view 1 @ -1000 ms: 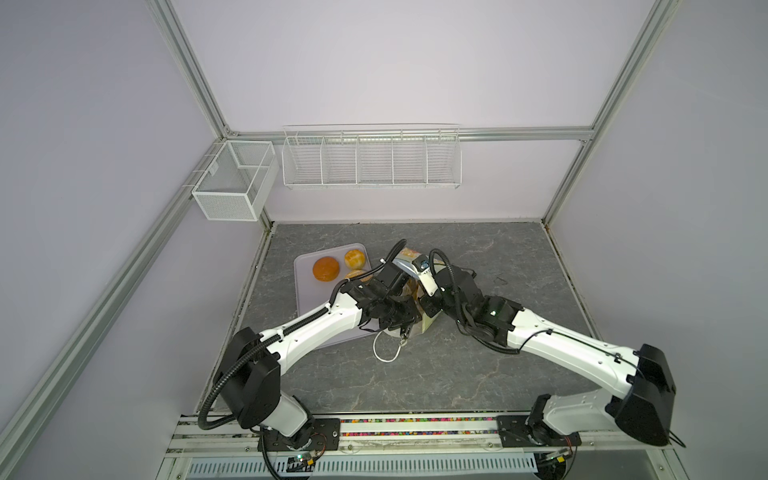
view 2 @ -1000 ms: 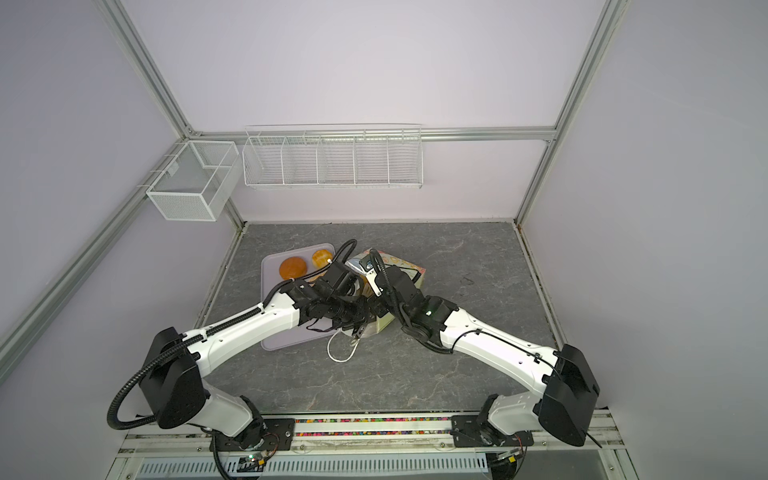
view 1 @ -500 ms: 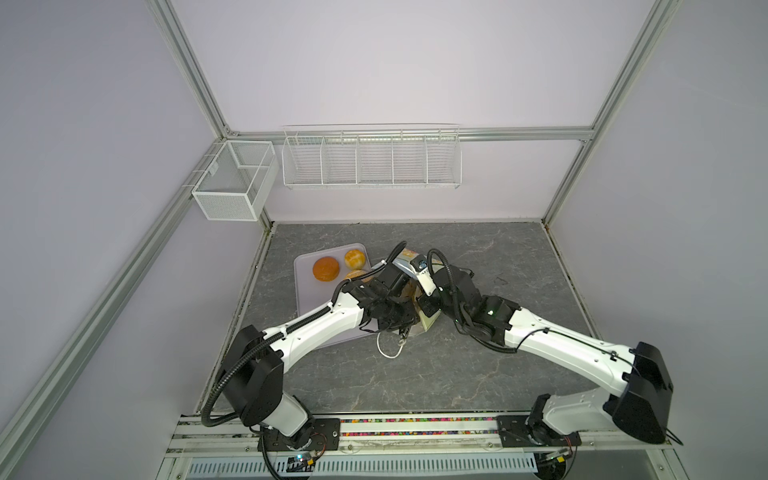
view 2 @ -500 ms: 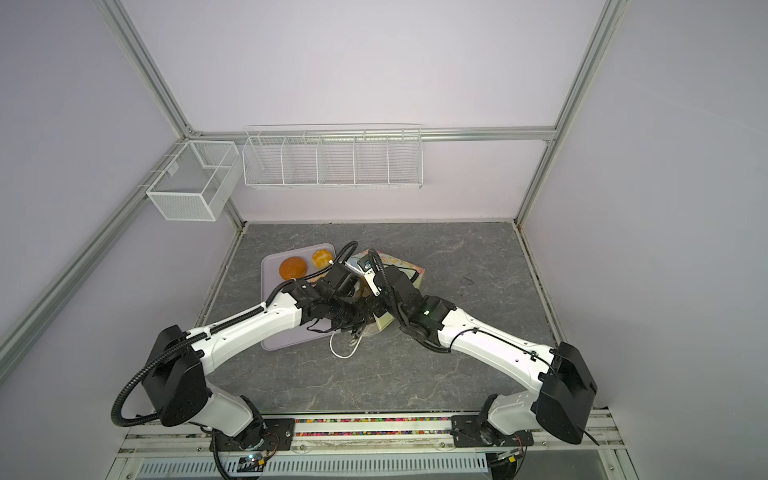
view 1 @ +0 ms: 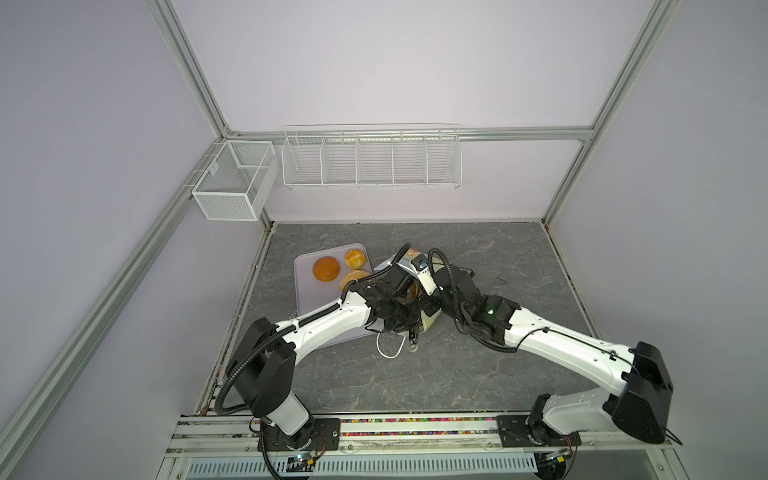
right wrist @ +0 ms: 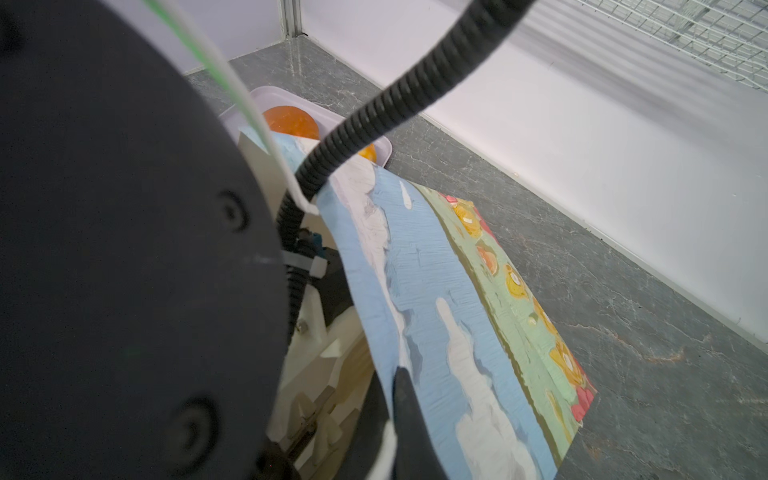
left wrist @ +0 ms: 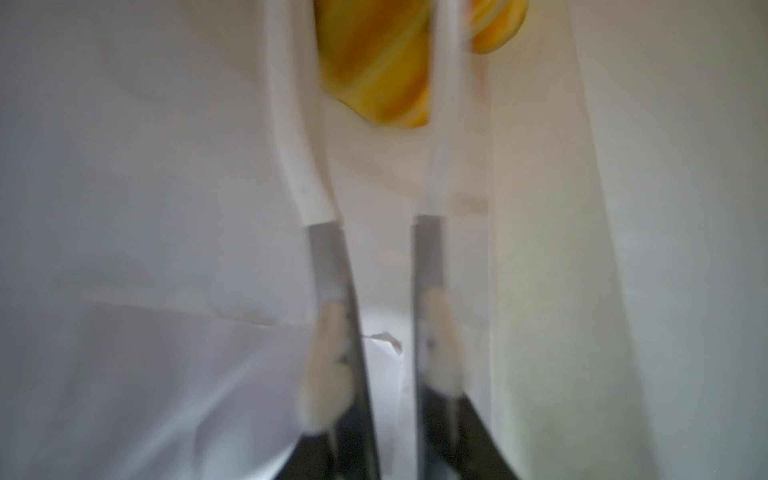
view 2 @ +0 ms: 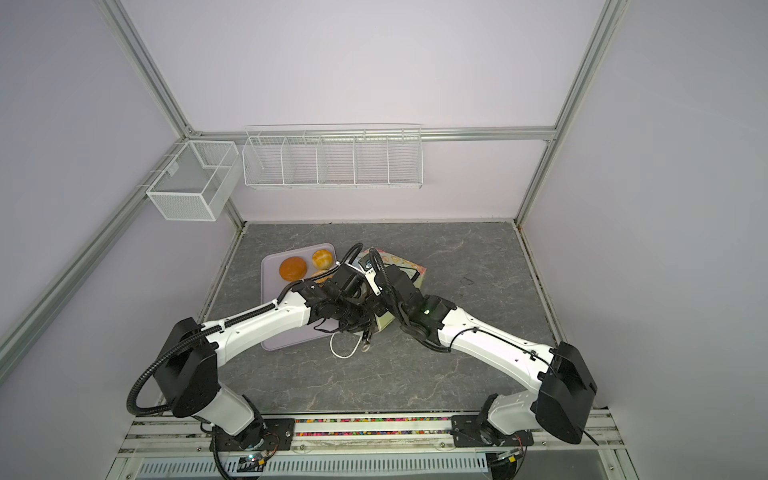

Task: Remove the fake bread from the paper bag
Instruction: 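Pinch a striped yellow bread inside the bag with the left gripper's tongs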

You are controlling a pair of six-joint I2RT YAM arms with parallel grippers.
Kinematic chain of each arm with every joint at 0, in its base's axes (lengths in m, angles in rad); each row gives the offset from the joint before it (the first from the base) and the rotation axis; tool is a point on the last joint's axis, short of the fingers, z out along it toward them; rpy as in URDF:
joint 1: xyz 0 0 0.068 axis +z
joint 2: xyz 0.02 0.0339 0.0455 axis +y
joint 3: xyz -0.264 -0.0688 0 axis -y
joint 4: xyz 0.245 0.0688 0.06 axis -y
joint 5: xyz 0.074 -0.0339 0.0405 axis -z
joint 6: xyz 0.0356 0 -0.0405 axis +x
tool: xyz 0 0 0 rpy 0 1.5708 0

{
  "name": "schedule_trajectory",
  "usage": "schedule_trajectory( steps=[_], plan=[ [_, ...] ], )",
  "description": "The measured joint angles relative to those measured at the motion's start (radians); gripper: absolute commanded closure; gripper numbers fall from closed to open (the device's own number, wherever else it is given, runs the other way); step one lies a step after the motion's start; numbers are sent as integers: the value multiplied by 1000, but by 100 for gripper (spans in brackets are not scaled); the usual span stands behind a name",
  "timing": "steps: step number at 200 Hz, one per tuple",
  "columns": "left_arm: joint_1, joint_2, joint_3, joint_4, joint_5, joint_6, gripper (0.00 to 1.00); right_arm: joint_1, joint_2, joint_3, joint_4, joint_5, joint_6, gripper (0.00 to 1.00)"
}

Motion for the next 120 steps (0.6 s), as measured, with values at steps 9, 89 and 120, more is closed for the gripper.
schedule_trajectory(
  steps=[9, 89, 120],
  plan=[
    [0, 0, 7, -18, -5, 1, 84, 0, 0, 0, 0, 1, 0, 93],
    [0, -86, 37, -136, -42, 51, 98, 0, 0, -3, 3, 16, -5, 93],
    [2, -142, 38, -170, -62, 62, 100, -2, 0, -3, 3, 19, -8, 93]
  ],
)
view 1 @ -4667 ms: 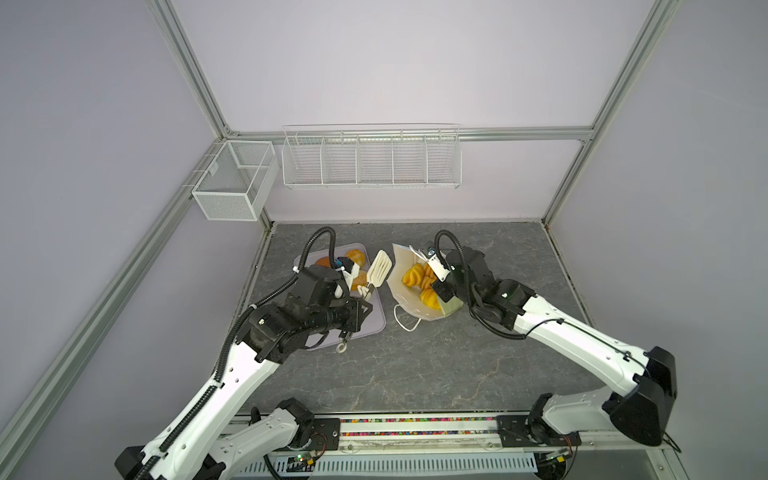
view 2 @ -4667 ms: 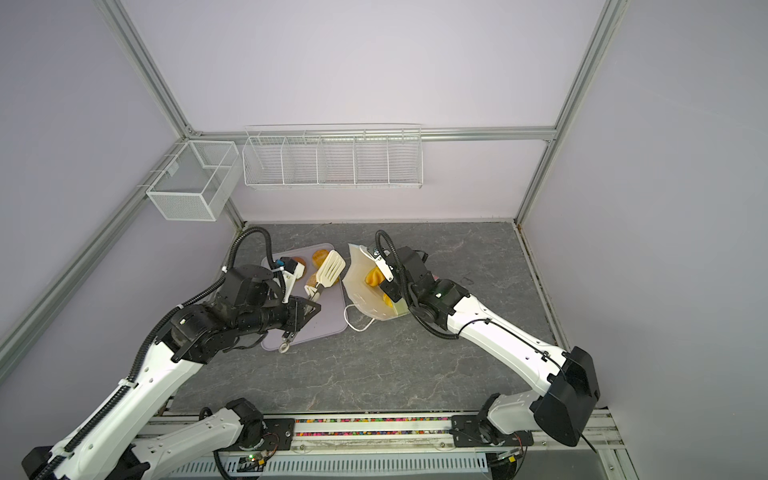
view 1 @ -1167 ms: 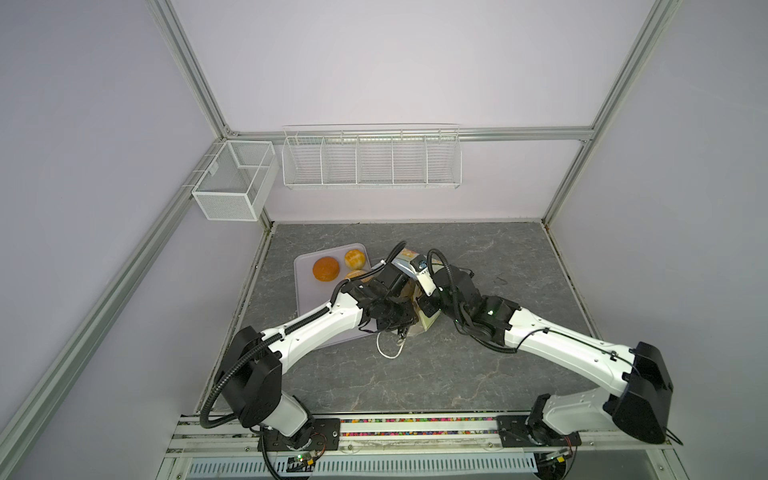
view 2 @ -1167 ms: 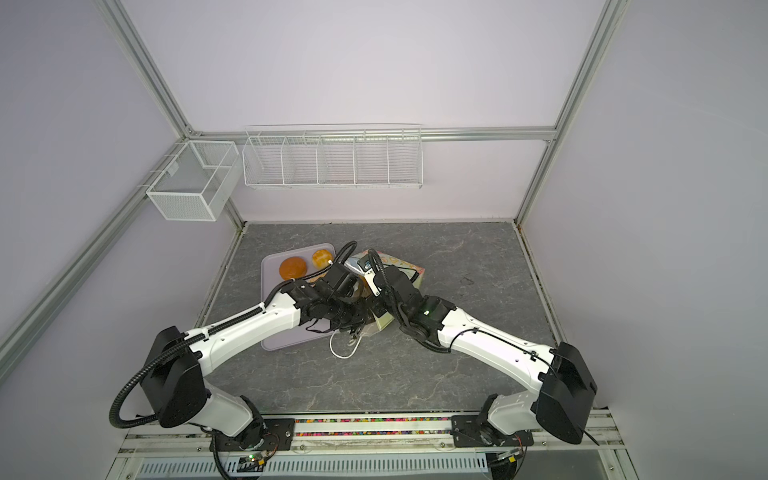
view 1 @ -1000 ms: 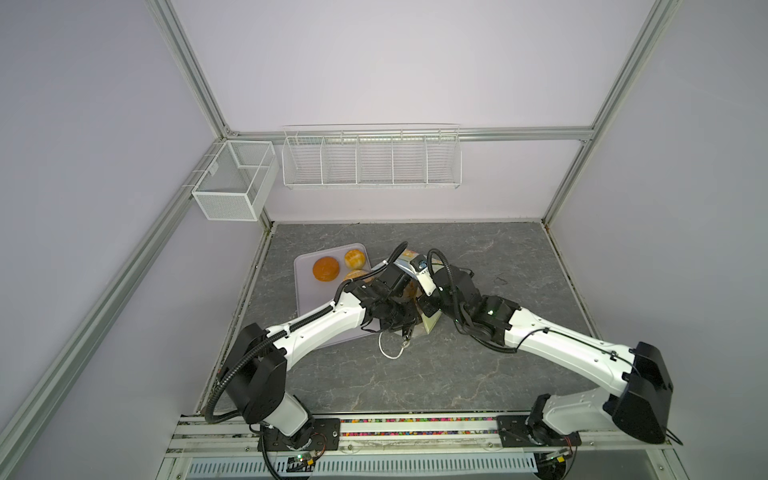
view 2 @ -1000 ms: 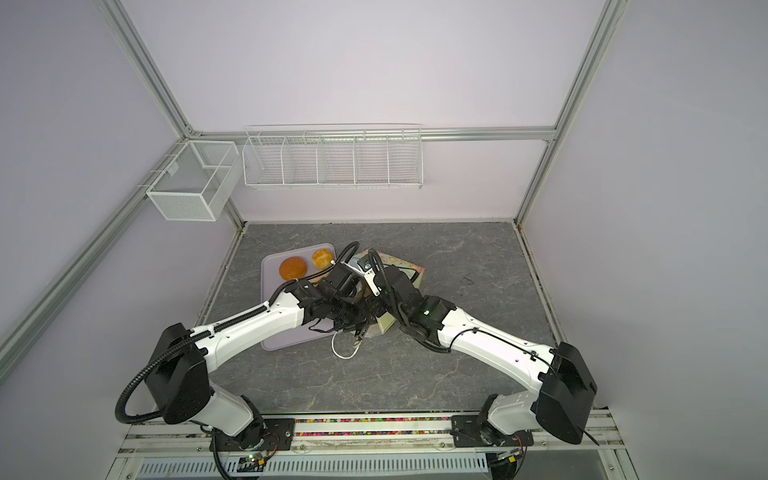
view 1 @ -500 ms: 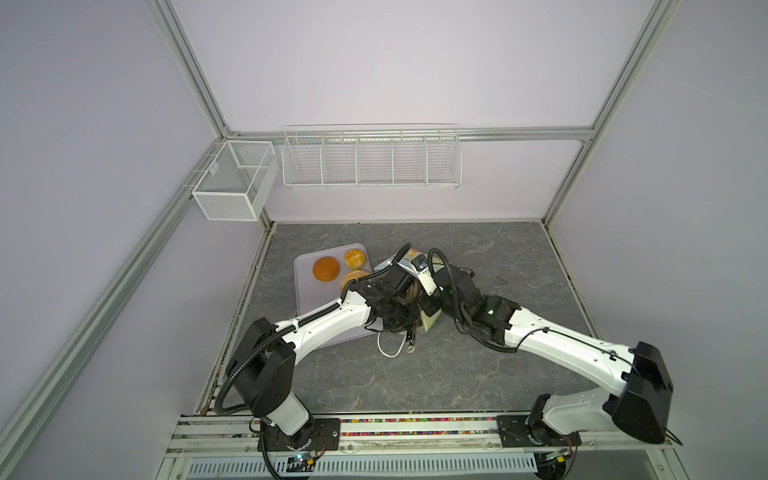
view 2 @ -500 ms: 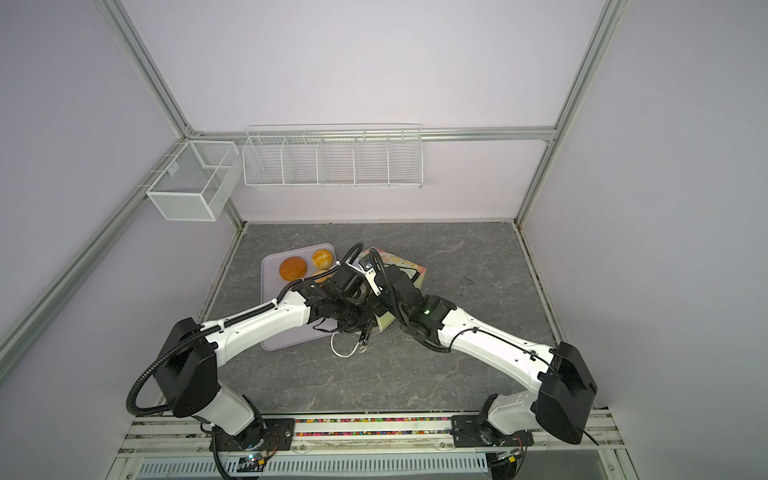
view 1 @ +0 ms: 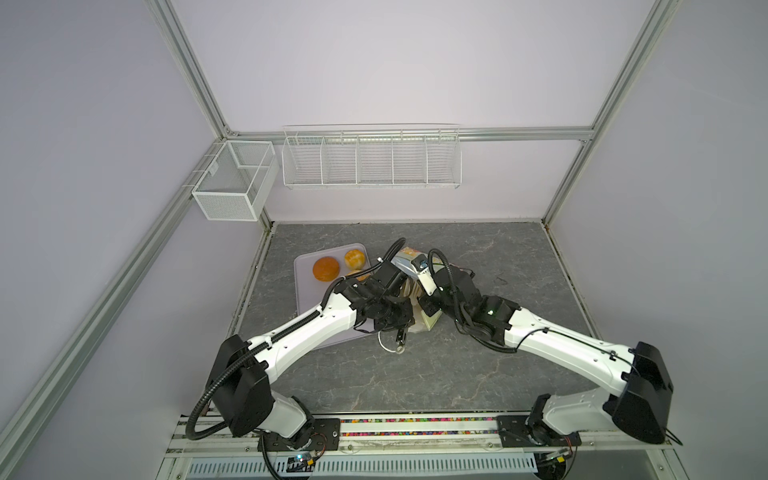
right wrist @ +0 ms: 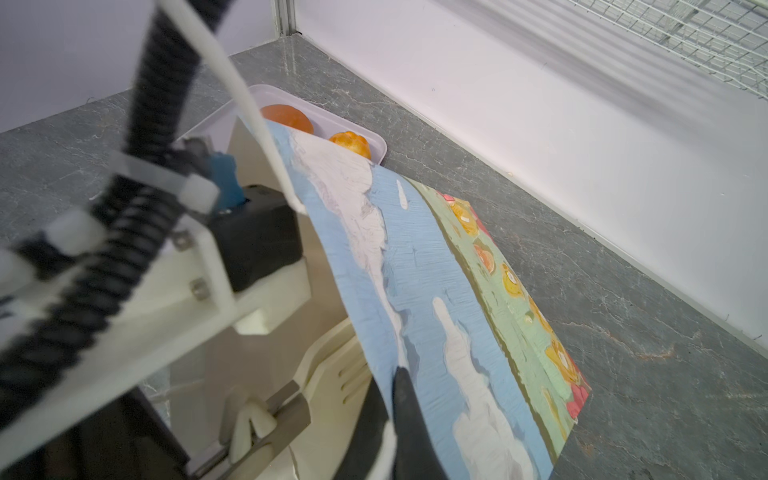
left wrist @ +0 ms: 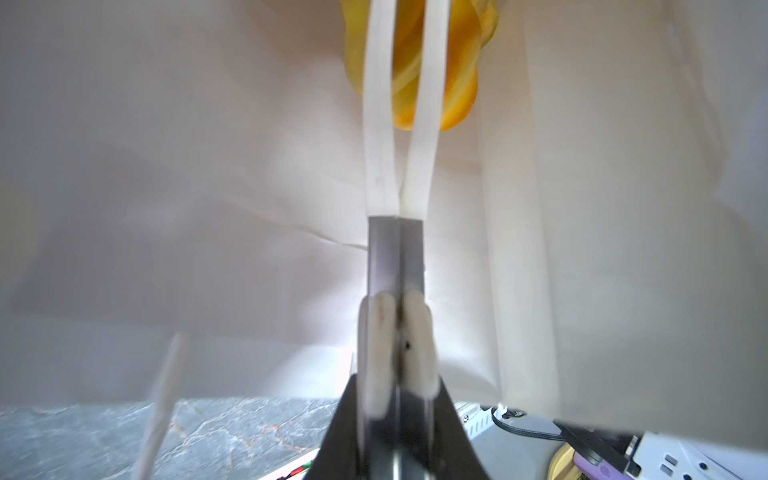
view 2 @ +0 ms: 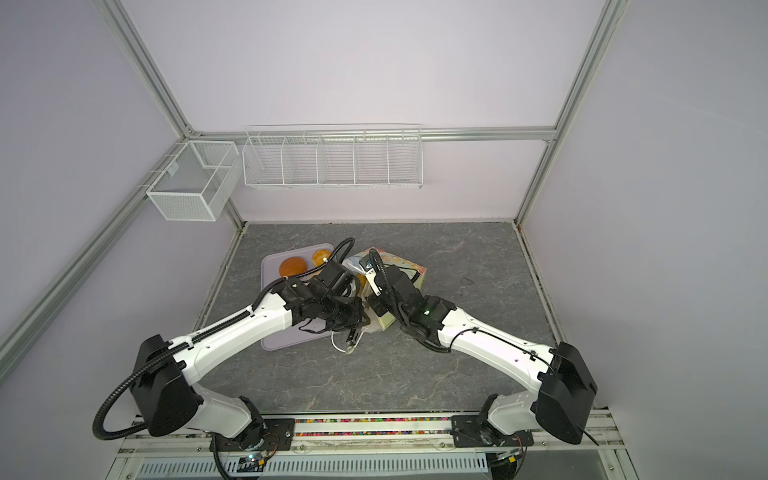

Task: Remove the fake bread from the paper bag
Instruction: 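Pinch a striped yellow bread inside the bag with the left gripper's tongs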

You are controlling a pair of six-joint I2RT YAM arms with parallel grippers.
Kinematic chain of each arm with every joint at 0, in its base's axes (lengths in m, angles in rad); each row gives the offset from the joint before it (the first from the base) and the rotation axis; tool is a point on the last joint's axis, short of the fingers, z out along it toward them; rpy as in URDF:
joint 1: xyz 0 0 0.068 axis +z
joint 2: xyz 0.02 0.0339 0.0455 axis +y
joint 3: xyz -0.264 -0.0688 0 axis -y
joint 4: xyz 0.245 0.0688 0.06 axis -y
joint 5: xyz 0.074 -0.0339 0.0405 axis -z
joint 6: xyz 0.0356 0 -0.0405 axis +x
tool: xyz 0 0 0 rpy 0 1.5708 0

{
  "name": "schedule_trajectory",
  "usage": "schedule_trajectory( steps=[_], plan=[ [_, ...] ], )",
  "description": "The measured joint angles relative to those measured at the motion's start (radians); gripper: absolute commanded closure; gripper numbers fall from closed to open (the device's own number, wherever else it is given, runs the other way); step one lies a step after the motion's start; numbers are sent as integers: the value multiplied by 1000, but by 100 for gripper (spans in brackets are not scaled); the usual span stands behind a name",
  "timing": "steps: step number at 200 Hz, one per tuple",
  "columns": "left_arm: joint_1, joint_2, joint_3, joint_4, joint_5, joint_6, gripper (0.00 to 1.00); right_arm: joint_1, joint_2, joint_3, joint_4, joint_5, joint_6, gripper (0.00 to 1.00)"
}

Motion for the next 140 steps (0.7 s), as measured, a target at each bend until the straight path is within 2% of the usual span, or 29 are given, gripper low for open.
schedule_trajectory(
  steps=[76, 140],
  plan=[
    [10, -81, -4, -48, -44, 26, 100, -24, 0, 0, 0, -4, 5, 93],
    [18, -113, -3, -63, -65, 111, 100, -69, 11, 37, -4, -7, 7, 93]
  ],
)
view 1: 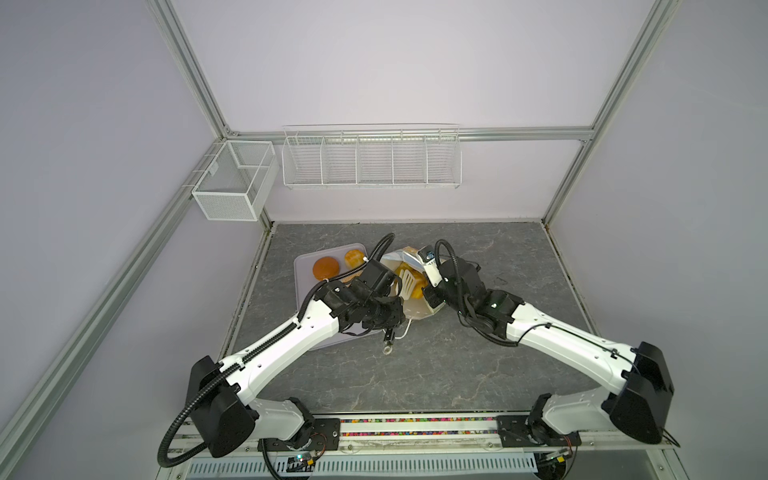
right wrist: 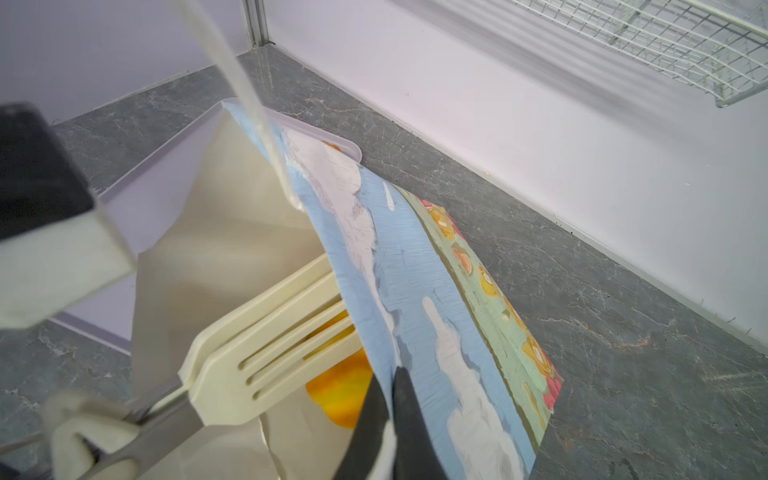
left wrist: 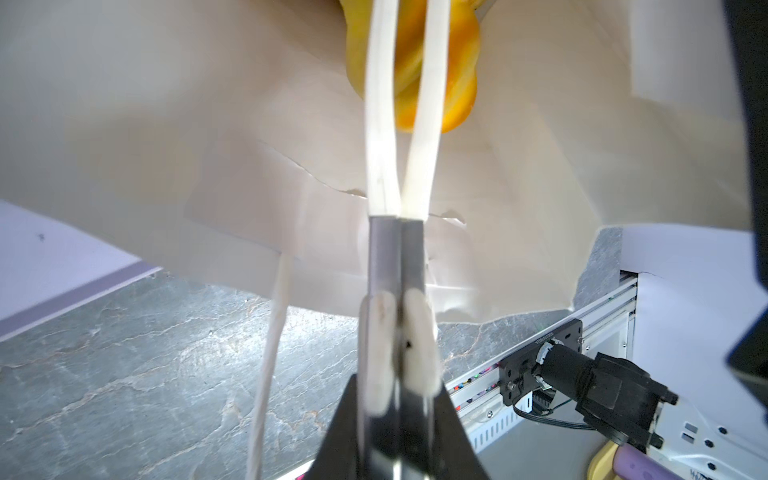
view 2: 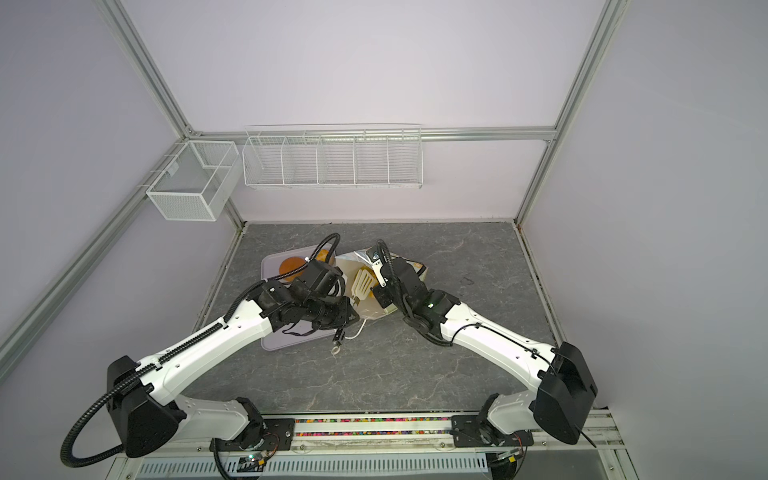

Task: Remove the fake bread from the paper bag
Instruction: 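Pinch a striped yellow bread inside the bag with the left gripper's tongs, then pull the striped yellow bread out of the bag over the tray, left gripper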

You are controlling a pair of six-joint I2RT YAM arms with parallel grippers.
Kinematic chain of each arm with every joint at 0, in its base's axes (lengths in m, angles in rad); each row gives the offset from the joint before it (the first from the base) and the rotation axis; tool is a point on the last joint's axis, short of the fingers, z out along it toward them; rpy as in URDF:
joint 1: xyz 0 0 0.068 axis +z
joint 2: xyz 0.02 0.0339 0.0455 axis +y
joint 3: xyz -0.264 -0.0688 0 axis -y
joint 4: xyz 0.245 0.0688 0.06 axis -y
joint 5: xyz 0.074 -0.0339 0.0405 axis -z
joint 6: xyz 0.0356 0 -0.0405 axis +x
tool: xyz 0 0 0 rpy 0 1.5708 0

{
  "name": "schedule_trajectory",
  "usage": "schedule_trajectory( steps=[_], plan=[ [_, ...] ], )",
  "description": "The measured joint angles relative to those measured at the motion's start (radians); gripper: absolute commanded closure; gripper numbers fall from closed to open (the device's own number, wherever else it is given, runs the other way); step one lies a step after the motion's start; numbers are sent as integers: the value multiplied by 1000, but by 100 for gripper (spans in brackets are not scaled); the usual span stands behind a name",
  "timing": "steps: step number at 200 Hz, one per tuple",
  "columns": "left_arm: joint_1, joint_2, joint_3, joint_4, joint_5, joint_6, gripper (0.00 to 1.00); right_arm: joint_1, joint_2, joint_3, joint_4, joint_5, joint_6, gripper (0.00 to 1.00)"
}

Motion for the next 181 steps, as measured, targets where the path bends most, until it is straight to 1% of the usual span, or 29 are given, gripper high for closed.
schedule_trajectory(
  steps=[82, 181],
  plan=[
    [2, 32, 177, -100, -25, 138, 100, -46, 11, 70, -50, 7, -40, 93],
    [3, 4, 222, -205, -43, 212, 100, -63, 37, 112, -82, 19, -53, 93]
  ],
)
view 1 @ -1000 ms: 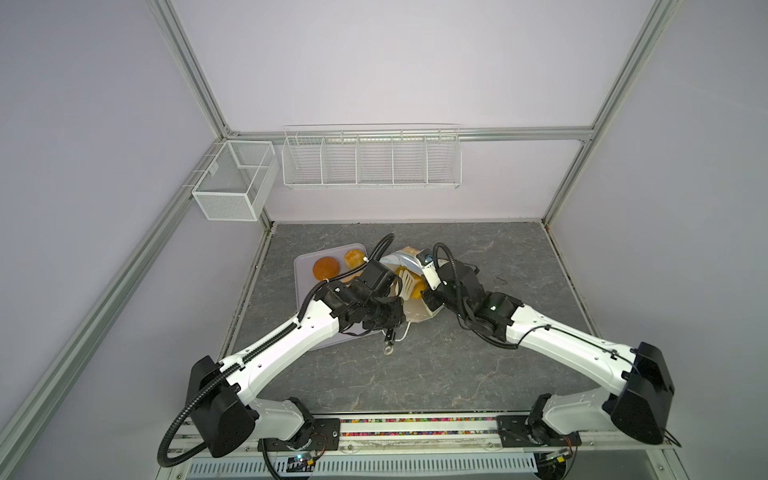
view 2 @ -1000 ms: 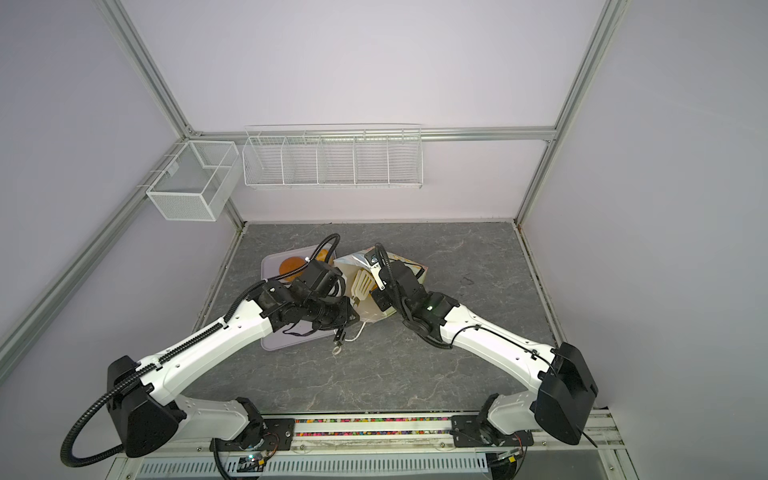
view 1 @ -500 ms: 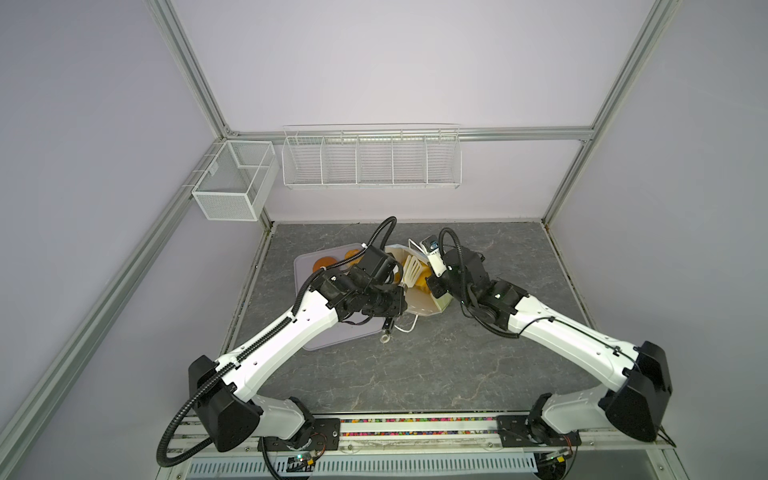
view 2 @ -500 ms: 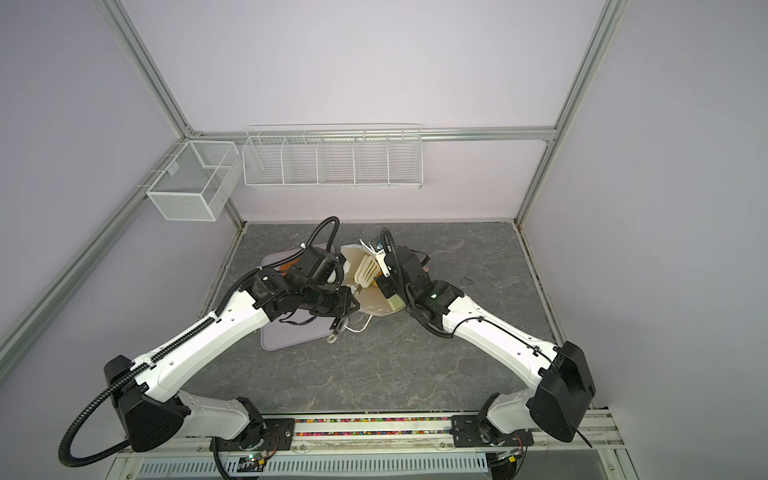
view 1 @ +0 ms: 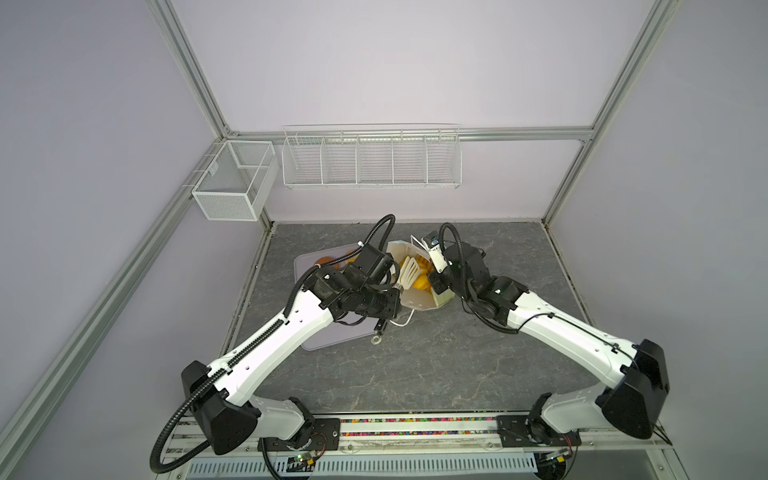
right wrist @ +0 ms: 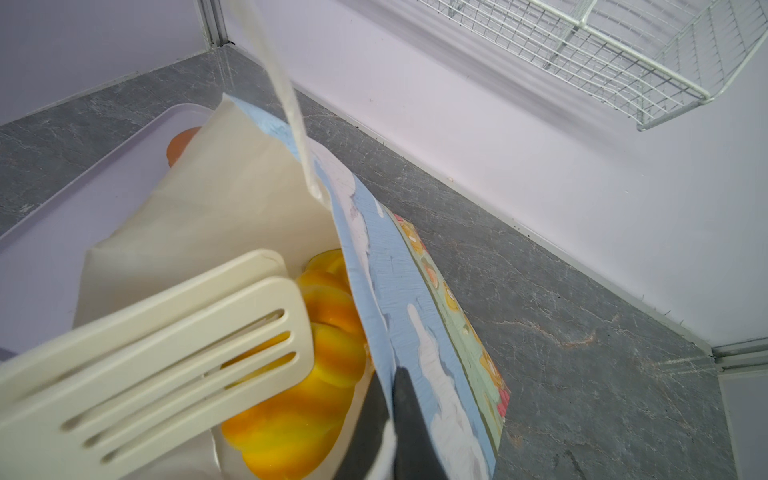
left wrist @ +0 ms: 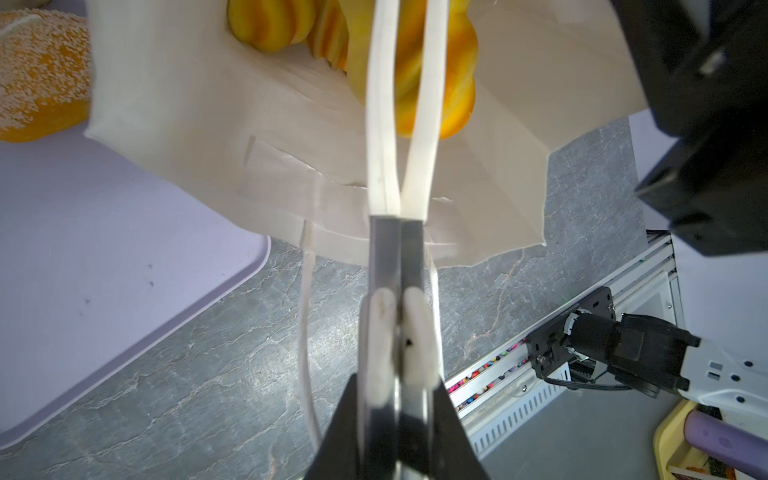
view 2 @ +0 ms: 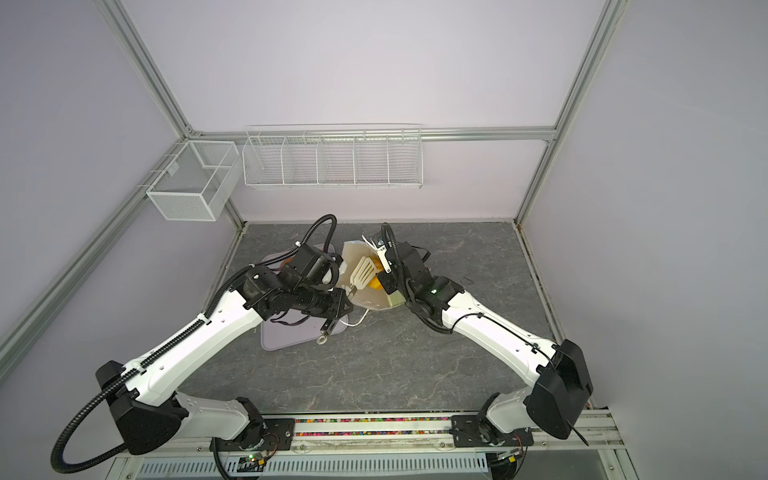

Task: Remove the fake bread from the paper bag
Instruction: 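Pull the striped yellow bread out of the bag over the tray, left gripper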

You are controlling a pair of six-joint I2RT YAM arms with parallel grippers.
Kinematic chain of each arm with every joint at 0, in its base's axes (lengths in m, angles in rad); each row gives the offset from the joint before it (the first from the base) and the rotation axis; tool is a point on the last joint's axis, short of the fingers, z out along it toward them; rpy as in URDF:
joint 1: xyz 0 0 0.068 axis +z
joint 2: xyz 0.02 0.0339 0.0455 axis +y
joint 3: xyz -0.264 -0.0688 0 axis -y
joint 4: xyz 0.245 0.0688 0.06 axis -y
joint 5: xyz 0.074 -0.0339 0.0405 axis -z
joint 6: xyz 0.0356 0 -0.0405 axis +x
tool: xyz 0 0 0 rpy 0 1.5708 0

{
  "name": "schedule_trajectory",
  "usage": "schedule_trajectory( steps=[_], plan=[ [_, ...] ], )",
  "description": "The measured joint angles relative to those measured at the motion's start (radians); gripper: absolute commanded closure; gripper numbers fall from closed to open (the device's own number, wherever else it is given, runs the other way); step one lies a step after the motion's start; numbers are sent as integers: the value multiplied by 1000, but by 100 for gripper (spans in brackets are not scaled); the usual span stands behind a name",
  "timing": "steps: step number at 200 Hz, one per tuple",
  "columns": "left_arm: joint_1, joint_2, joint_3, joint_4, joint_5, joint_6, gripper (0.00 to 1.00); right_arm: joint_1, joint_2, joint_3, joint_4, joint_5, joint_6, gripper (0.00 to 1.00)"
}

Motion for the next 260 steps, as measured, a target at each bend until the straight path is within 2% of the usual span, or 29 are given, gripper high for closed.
schedule_trajectory(
  steps=[64, 112, 173, 192, 218, 260],
  plan=[
    [2, -119, 21, -48, -23, 19, 100, -6, 23, 36, -24, 10, -7, 93],
    [2, -208, 58, -95, -79, 34, 100, -16, 59, 68, -29, 11, -11, 93],
    [10, -330, 82, -172, -220, 32, 100, -30, 68, 84, -37, 14, -15, 93],
    [58, -370, 81, -198, -256, 25, 100, -30, 68, 84, -37, 14, -15, 94],
    [175, -423, 25, -196, -253, 17, 100, -30, 68, 84, -39, 13, -15, 93],
    [324, -457, -224, -127, -127, 14, 100, -30, 67, 84, -40, 10, -15, 93]
  ],
)
